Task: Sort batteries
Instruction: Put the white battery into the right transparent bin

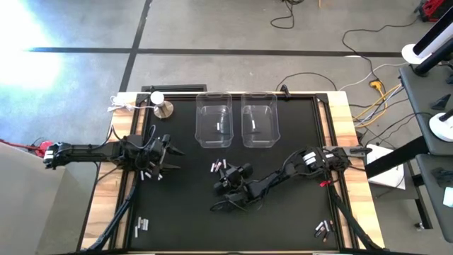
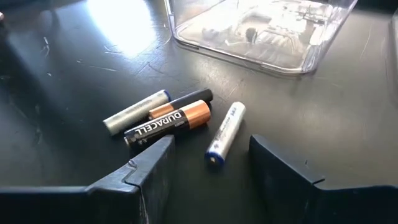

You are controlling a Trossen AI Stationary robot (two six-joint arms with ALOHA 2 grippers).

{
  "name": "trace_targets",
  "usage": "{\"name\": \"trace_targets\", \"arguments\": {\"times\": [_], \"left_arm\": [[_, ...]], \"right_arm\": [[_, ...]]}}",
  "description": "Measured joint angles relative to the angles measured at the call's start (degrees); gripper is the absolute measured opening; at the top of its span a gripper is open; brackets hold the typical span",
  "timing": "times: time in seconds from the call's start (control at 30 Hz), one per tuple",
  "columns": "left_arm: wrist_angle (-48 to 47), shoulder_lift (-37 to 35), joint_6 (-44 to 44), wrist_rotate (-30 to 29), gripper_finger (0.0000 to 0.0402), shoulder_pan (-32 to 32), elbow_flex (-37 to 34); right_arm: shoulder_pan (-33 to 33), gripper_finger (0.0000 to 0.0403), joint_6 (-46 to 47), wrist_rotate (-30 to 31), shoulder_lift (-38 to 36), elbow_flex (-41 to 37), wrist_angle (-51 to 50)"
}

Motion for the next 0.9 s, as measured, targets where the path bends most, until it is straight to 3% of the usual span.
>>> {"name": "trace_targets", "arguments": {"times": [0.27,0.73,0.9], "left_arm": [[0.01,0.0,-0.01,0.0,0.0284,0.0,0.0],[0.0,0.0,0.0,0.0,0.0284,0.0,0.0],[0.02,0.0,0.0,0.0,0.0284,0.0,-0.01]], "right_arm": [[-1.68,0.0176,-0.21,-0.02,0.0,0.0,-0.53],[-2.64,0.0047,-1.59,0.28,0.0,-0.04,-1.39],[-2.64,0.0028,-1.74,-0.17,-0.51,-0.09,-3.09]]}}
